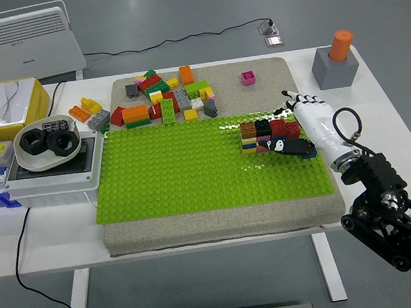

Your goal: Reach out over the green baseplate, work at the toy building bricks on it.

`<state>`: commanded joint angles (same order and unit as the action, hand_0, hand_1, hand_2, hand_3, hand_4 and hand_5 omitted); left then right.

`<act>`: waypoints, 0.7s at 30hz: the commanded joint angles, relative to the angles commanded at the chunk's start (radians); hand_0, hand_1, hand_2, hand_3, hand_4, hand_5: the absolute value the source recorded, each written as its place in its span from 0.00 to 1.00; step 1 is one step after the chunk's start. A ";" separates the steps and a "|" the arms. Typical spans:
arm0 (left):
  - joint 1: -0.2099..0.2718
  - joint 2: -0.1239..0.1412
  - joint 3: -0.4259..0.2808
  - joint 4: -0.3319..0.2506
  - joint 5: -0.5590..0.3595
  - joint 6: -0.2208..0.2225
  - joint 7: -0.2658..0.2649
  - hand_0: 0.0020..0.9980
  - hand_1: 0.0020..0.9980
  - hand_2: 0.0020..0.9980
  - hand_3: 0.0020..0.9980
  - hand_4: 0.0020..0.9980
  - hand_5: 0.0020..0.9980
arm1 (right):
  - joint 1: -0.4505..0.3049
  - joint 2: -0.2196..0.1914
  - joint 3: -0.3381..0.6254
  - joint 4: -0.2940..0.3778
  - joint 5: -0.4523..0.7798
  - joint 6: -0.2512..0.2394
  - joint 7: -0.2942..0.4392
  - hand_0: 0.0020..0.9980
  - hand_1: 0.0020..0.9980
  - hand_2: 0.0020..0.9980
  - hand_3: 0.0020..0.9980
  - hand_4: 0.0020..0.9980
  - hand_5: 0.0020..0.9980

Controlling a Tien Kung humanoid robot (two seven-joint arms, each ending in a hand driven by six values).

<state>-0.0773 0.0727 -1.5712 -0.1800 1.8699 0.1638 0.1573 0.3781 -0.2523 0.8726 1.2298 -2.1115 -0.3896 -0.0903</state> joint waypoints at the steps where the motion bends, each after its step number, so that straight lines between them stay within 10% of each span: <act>1: 0.000 0.000 0.000 0.000 0.001 0.000 0.000 0.70 0.43 0.36 0.49 0.39 0.14 | -0.004 0.000 0.004 0.003 0.017 -0.005 0.007 0.88 0.90 0.93 0.68 1.00 0.66; 7: 0.000 -0.005 0.001 0.000 0.002 0.003 0.000 0.70 0.43 0.36 0.49 0.39 0.14 | -0.064 0.005 0.081 0.026 0.143 -0.055 0.063 0.86 0.89 0.91 0.68 0.98 0.64; 8: 0.001 -0.007 0.005 0.000 -0.001 0.003 -0.001 0.70 0.43 0.38 0.49 0.39 0.14 | -0.079 0.005 0.101 0.030 0.175 -0.065 0.078 0.78 0.82 0.86 0.66 0.87 0.46; 21: 0.002 -0.004 -0.006 0.000 0.003 0.002 -0.004 0.70 0.43 0.37 0.49 0.40 0.14 | -0.148 0.025 0.210 -0.021 0.519 -0.098 0.213 0.72 0.76 0.81 0.66 0.83 0.42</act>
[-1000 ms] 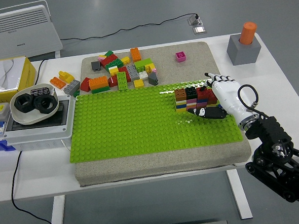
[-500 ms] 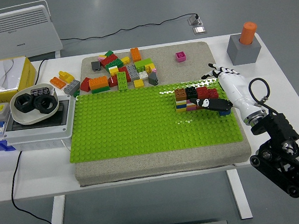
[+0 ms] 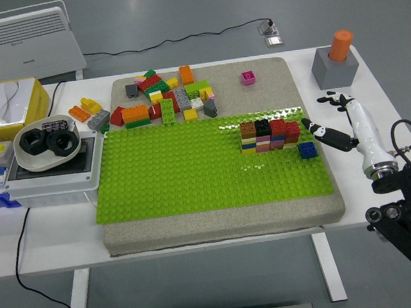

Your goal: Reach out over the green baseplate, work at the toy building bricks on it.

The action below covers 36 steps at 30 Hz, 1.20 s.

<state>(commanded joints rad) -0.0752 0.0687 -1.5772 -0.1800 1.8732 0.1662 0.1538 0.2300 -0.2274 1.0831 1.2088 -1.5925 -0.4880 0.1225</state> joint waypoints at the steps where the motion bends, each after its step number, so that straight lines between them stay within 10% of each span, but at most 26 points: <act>1: 0.001 -0.001 0.007 0.000 -0.006 -0.002 0.000 0.70 0.43 0.37 0.49 0.40 0.14 | -0.001 0.001 0.000 -0.005 0.024 -0.002 0.005 0.72 0.76 0.81 0.66 0.83 0.42; 12: 0.007 -0.005 0.039 0.000 -0.027 -0.018 0.005 0.70 0.43 0.39 0.49 0.40 0.13 | -0.040 0.025 0.023 -0.041 0.246 -0.009 0.037 0.69 0.71 0.75 0.62 0.80 0.36; 23: 0.004 -0.007 0.070 0.000 -0.060 -0.017 -0.007 0.70 0.44 0.41 0.49 0.40 0.13 | -0.044 0.001 -0.001 0.001 0.006 0.004 -0.076 0.70 0.70 0.76 0.65 0.68 0.16; 36: 0.005 -0.003 0.093 0.000 -0.072 -0.036 -0.002 0.70 0.45 0.42 0.50 0.41 0.15 | -0.050 0.000 0.029 0.060 -0.274 0.162 -0.206 0.72 0.70 0.80 0.67 0.65 0.07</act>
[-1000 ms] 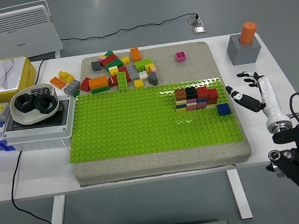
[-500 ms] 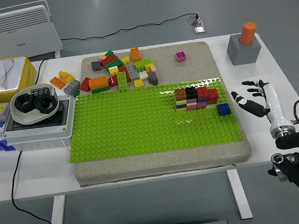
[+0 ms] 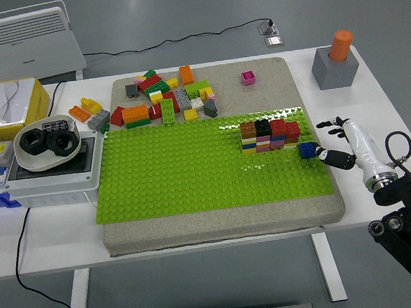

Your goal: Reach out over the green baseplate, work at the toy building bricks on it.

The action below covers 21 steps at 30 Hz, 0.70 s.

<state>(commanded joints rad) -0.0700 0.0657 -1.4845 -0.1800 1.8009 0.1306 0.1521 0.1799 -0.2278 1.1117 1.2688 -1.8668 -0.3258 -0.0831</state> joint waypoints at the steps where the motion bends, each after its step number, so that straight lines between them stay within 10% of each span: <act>1: 0.000 0.001 -0.002 0.000 0.002 0.000 0.001 0.70 0.45 0.42 0.50 0.41 0.15 | 0.000 0.001 0.002 0.003 -0.021 0.010 -0.007 0.72 0.70 0.80 0.67 0.65 0.07; 21: 0.000 0.002 -0.001 0.000 0.072 -0.030 0.029 0.70 0.46 0.45 0.50 0.41 0.16 | 0.036 -0.070 -0.036 0.148 -0.196 0.312 -0.191 0.77 0.75 0.86 0.74 0.63 0.01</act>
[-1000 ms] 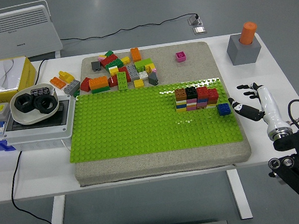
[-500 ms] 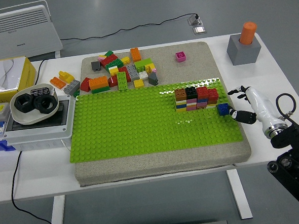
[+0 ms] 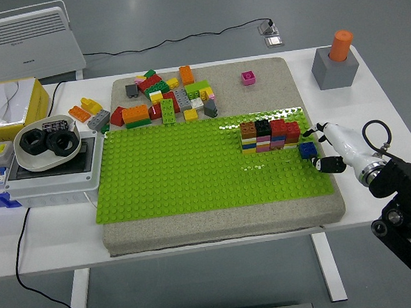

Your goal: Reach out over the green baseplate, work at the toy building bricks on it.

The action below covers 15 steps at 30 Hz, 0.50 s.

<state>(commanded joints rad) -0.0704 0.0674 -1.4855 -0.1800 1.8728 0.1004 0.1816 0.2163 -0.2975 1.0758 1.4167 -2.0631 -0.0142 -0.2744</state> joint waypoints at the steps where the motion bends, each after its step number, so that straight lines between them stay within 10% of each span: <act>1: 0.000 -0.001 0.000 0.000 0.001 0.000 0.000 0.70 0.46 0.45 0.50 0.41 0.16 | 0.001 -0.003 -0.001 0.003 -0.003 0.006 -0.004 0.77 0.75 0.86 0.74 0.63 0.01; 15: -0.001 -0.012 -0.021 0.000 0.009 0.010 -0.004 0.70 0.47 0.47 0.50 0.40 0.18 | 0.062 -0.029 -0.059 -0.026 -0.022 0.038 -0.028 0.78 0.75 0.86 0.75 0.65 0.01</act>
<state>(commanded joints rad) -0.0712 0.0551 -1.5069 -0.1800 1.8817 0.1105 0.1772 0.2785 -0.3264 1.0169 1.3908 -2.0850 0.0233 -0.3029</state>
